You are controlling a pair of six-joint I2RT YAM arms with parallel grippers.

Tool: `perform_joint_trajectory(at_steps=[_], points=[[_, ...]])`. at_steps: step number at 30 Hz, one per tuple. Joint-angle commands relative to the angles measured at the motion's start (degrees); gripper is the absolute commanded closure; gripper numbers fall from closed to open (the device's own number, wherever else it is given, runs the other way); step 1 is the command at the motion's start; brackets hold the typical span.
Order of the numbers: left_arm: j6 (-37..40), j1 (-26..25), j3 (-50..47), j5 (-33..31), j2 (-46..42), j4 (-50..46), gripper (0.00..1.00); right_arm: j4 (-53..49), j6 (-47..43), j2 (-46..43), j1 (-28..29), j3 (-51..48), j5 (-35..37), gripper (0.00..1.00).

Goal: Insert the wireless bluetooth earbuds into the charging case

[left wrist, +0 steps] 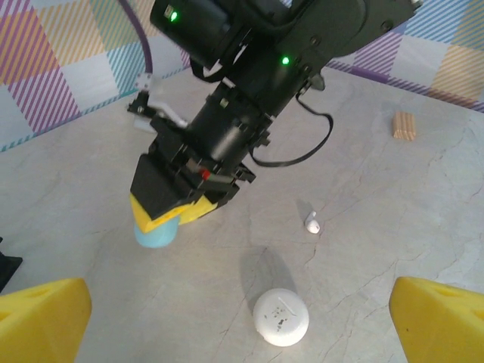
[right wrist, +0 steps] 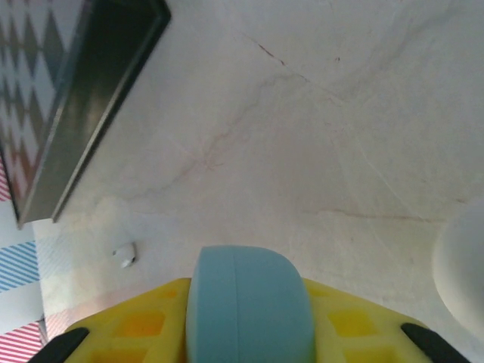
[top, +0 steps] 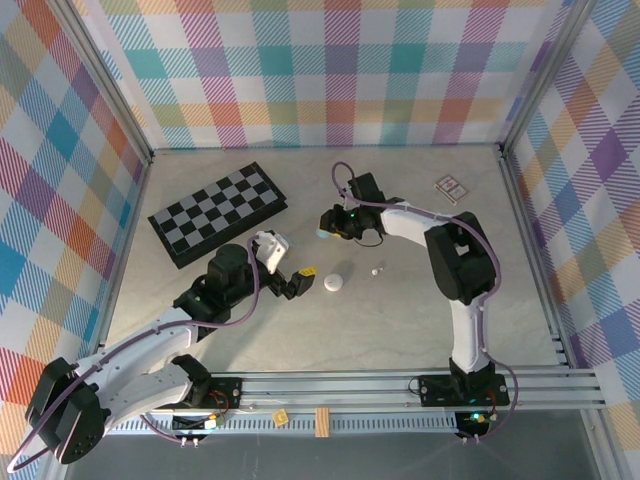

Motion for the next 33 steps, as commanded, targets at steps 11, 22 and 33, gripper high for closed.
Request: perform_joint_trajectory(at_steps=[11, 22, 33], points=[[-1.3, -0.3, 1.1, -3.5, -0.4, -3.1, 0.0, -8.0, -7.8, -0.3, 0.6, 3.3, 6.4, 0.42], [-10.7, -1.1, 13.7, -9.7, 14.8, -18.9, 0.0, 0.1, -8.4, -28.1, -1.4, -23.8, 19.3, 0.21], [-28.1, -8.9, 46.9, -12.0, 46.0, -53.3, 0.0, -7.2, -9.1, -53.3, -5.7, -41.5, 30.4, 0.22]])
